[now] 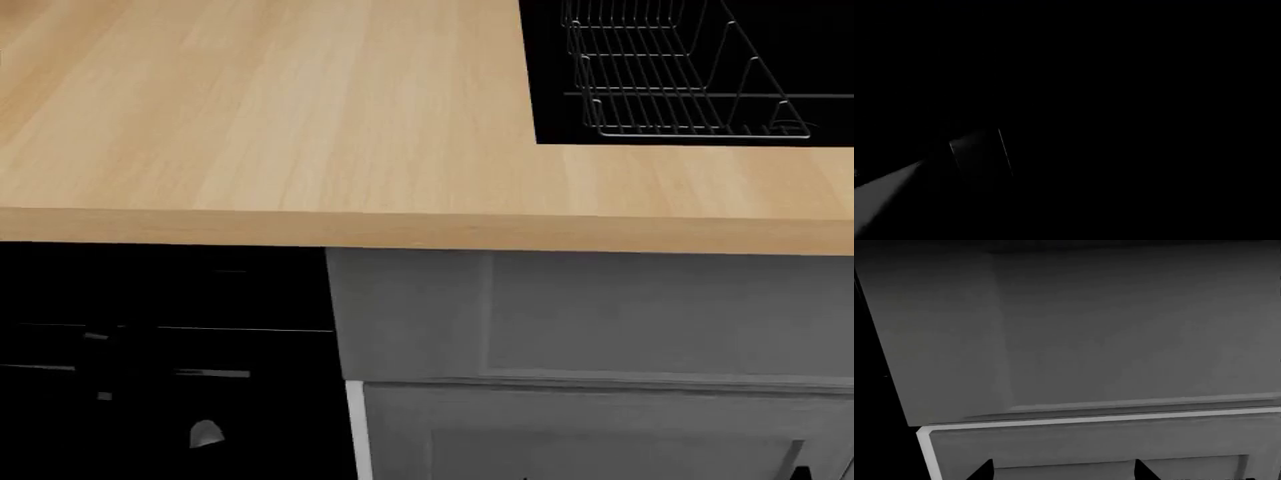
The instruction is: Open the dishwasher door
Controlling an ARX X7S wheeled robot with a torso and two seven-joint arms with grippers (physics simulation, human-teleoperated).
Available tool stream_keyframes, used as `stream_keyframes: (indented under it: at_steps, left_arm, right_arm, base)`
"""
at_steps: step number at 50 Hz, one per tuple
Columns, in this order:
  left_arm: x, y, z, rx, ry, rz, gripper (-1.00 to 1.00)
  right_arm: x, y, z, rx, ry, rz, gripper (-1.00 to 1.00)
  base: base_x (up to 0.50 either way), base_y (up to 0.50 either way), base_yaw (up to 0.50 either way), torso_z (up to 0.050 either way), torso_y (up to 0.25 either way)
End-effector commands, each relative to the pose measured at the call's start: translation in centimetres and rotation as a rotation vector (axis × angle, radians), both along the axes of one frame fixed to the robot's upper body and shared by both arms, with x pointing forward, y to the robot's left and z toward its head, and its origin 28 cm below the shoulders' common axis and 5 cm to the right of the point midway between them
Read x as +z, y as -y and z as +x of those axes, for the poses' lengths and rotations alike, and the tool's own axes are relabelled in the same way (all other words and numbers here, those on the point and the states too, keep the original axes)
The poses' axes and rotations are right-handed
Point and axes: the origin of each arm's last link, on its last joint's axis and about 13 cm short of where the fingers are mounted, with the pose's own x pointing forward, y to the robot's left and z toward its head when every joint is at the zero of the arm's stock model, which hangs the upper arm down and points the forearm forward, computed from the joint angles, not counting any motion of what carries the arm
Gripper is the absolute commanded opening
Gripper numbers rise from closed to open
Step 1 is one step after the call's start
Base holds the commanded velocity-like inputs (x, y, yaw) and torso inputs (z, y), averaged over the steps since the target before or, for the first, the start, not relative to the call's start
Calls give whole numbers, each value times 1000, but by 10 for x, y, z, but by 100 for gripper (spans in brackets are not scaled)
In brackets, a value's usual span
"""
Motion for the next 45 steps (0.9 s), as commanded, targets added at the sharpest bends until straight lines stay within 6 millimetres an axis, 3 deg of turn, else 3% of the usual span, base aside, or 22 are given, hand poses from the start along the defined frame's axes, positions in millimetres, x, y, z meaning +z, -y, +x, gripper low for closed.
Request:
stream_keyframes:
  at_steps: [1, 17, 45]
  left_arm:
    - [-4, 3, 7, 12, -110, -104, -100]
    - [-2, 5, 3, -11, -106, -113, -100]
    - [-8, 7, -60, -33, -225, -154, -100]
  right_arm:
    - [-1, 0, 0, -1, 0, 0, 100]
    - [0, 1, -1, -5, 1, 1, 100]
    - [1, -1, 0, 5, 8, 7, 100]
  base:
    - [22, 0, -12, 0, 0]
    - [20, 0, -12, -2, 0]
    - [1, 0, -2, 0, 0]
